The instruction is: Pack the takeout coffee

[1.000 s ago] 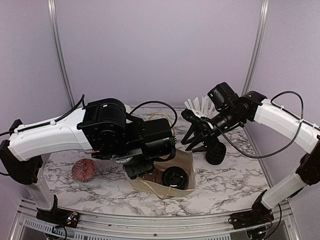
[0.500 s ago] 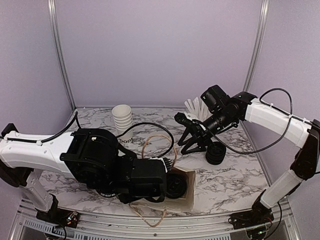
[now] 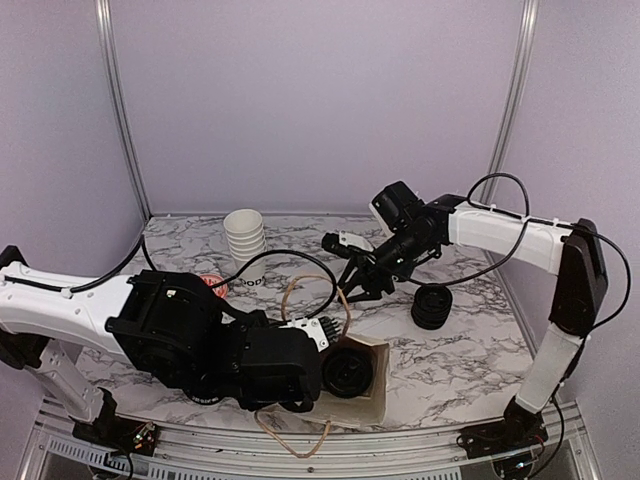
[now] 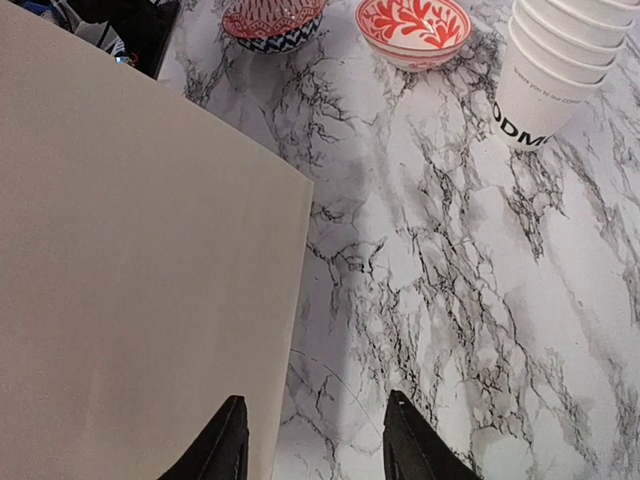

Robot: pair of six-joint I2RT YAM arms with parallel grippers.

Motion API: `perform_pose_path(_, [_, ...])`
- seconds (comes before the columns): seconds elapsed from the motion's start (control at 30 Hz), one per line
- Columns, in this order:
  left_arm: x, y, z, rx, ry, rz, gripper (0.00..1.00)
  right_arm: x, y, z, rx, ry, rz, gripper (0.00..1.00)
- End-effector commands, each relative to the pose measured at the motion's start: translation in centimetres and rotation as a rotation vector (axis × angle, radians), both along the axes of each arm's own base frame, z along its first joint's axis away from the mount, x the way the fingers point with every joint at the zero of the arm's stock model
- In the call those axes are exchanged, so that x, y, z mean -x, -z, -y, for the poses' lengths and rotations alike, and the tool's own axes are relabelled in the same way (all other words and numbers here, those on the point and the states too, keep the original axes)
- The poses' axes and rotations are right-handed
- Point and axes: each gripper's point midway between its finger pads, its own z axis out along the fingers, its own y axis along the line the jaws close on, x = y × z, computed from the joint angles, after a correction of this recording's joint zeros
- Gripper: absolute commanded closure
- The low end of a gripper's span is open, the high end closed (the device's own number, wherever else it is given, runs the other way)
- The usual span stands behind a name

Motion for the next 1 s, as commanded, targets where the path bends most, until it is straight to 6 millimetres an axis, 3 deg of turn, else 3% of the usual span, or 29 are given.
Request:
perform_pose_path(0.0, [0.6,-0.5,0.3,0.049,0.054,-0.015,0.50,-2.3,0.1,-1.3,-0.017,0.043,0.035,0.56])
perform_pose_path(0.37, [0.0,1.4,0.5,-0.044,0.165,0.069,0.50,-3.7,5.4,-3.3,0.024,0.080,-0.066,0.56])
perform_pose_path(0.73, [0.0,2.6,1.0,-0.088,0.278,0.113,0.50,-2.9,8.1,-4.2,0.055,0.083,-0.145,0.55])
perform_pose_path(0.97, [-0.2,3.2,0.8,-0.126,0.311,0.139,0.50,-1.8,8.8,-4.7,0.057,0.069,-0.167,0.55])
